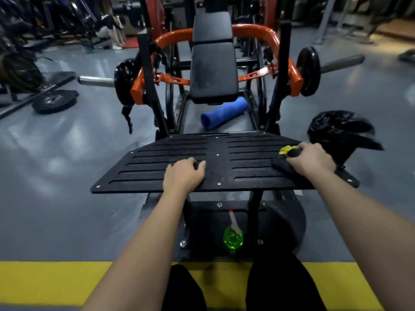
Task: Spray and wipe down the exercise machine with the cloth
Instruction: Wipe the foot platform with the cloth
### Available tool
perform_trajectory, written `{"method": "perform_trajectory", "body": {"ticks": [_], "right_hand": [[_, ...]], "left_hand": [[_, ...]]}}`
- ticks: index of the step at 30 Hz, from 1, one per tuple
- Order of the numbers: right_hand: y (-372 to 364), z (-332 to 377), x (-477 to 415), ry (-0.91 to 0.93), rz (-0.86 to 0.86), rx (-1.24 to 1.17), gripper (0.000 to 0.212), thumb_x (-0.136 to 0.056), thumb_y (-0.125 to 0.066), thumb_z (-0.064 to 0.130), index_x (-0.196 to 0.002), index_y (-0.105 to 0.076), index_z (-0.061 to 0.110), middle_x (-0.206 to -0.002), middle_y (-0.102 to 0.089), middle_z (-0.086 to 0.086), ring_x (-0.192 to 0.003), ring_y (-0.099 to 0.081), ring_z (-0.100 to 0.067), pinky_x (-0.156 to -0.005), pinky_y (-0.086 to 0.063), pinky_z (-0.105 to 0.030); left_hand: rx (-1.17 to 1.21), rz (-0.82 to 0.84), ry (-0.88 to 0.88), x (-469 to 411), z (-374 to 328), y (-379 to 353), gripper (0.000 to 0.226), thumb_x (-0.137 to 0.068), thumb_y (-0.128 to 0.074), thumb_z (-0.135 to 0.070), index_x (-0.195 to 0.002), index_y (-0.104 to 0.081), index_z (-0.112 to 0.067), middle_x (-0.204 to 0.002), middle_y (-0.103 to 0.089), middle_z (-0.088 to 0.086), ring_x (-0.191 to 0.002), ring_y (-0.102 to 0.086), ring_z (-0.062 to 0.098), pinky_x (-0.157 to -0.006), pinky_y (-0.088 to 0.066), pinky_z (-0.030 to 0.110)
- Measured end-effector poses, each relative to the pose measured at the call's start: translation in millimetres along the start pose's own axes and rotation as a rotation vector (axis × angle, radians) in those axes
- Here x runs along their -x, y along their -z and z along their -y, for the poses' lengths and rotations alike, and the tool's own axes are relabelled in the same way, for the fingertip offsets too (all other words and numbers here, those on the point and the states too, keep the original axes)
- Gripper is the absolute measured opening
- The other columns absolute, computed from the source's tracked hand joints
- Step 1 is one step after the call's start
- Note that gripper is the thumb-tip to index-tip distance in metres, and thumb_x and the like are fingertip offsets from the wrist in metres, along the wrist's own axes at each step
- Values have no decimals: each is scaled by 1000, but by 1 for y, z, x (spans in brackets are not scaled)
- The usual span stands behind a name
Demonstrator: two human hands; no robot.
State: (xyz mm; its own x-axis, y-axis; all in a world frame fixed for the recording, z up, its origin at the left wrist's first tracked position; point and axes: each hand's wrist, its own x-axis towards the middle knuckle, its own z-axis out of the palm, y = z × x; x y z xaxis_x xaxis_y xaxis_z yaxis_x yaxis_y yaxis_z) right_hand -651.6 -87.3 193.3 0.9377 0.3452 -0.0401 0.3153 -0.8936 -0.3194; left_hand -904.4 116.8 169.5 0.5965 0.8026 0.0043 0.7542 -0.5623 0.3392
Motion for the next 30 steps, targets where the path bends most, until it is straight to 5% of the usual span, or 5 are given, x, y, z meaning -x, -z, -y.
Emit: {"method": "perform_trajectory", "body": {"ticks": [6,15,22,26,30], "right_hand": [[-19,51,11,-123,-63,22,50,-87,-67,50,-127,-62,22,-133,-50,-13,-117,-56,-42,-96,-48,-44],[-46,138,98,445,205,-260,37,-86,-61,63,-118,-64,46,-131,-60,9,-121,-60,-22,-97,-46,-34],[-23,113,102,-58,548,-1292,72,-62,-83,51,-122,-59,18,-117,-72,-13,-94,-75,-28,-77,-63,-47],[-5,110,125,-118,879,-1445,54,-94,-58,55,-120,-74,10,-110,-76,-15,-91,-75,-30,-82,-60,-42],[-19,111,140,-202,797,-1574,57,-91,-61,62,-120,-74,14,-115,-75,-14,-98,-75,-34,-90,-60,-49]], "left_hand": [[38,-94,-12,-6,0,-3,50,-98,-40,-65,-100,-72,-26,-95,-73,3,-97,-66,33,-85,-49,39],[257,-107,-182,4,7,6,66,-87,-27,-81,-122,-63,-38,-110,-75,-4,-109,-67,26,-87,-51,42],[329,-155,-429,28,9,18,78,-84,-47,-82,-153,-30,-51,-125,-68,-13,-111,-66,14,-89,-52,35],[465,-101,-487,32,14,12,100,-75,-59,-87,-157,-28,-40,-142,-59,-12,-125,-62,17,-104,-51,46],[683,88,-520,44,7,2,120,-69,-80,-72,-162,-17,-32,-148,-43,-35,-138,-50,6,-114,-44,43]]}}
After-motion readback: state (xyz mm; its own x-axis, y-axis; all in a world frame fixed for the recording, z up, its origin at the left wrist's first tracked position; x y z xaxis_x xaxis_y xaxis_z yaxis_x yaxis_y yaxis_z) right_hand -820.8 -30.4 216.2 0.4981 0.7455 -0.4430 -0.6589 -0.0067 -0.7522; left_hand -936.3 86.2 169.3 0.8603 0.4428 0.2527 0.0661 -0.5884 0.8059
